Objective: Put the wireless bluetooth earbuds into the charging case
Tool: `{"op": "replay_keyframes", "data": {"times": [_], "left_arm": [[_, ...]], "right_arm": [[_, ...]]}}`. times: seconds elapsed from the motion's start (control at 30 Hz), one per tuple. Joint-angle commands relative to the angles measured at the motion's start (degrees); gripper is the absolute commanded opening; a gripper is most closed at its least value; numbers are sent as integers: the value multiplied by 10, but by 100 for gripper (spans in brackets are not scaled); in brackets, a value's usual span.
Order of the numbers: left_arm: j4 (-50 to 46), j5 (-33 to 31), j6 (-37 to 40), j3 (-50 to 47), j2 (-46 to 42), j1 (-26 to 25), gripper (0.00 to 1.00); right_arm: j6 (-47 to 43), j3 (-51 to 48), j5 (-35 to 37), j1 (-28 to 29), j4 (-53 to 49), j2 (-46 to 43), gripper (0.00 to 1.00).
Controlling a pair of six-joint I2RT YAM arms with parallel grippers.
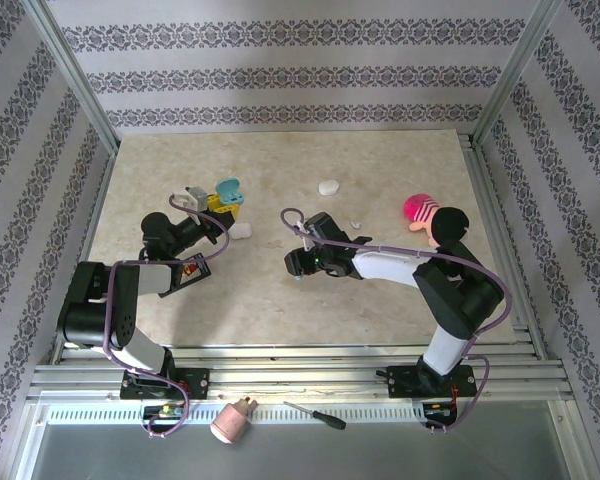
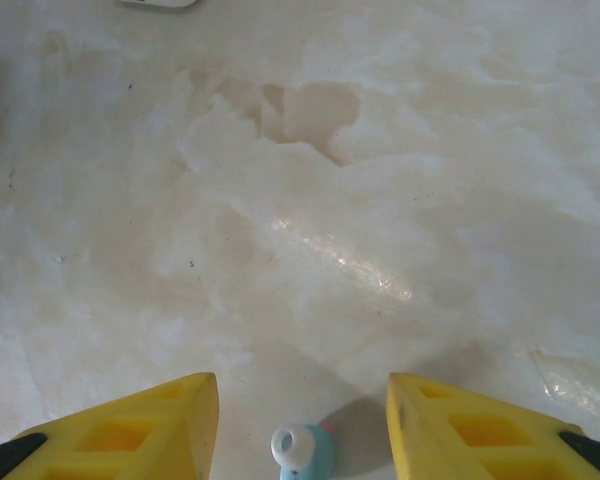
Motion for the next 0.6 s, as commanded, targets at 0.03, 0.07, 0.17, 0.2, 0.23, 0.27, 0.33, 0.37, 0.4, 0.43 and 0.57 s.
{"op": "replay_keyframes", "data": {"times": [0.03, 0.07, 0.17, 0.2, 0.23, 0.27, 0.33, 0.37, 0.4, 0.43, 0.57], "left_arm": [[29, 11, -4, 8, 9, -6, 20], [32, 11, -5, 7, 10, -6, 20], [34, 11, -6, 7, 10, -6, 20], [34, 11, -6, 8, 10, -6, 20], [34, 11, -5, 8, 10, -6, 20], [34, 11, -4, 8, 10, -6, 20], [34, 11, -5, 8, 10, -6, 20], [33, 11, -4, 9, 10, -6, 20], [34, 11, -4, 8, 10, -6, 20], [33, 11, -3, 9, 9, -6, 20], [34, 11, -4, 9, 9, -6, 20]], "right_arm": [[25, 9, -44, 4, 7, 14, 47], [25, 11, -48, 5, 6, 19, 47], [23, 6, -66, 10, 23, 24, 47], [23, 6, -71, 11, 24, 25, 47], [23, 7, -76, 12, 23, 28, 47], [23, 9, -79, 14, 22, 31, 47], [21, 11, -84, 19, 23, 33, 47], [20, 13, -86, 20, 21, 34, 46], [20, 14, -88, 23, 19, 35, 46], [20, 15, -90, 24, 16, 35, 46], [19, 15, -95, 32, 10, 34, 46]]}}
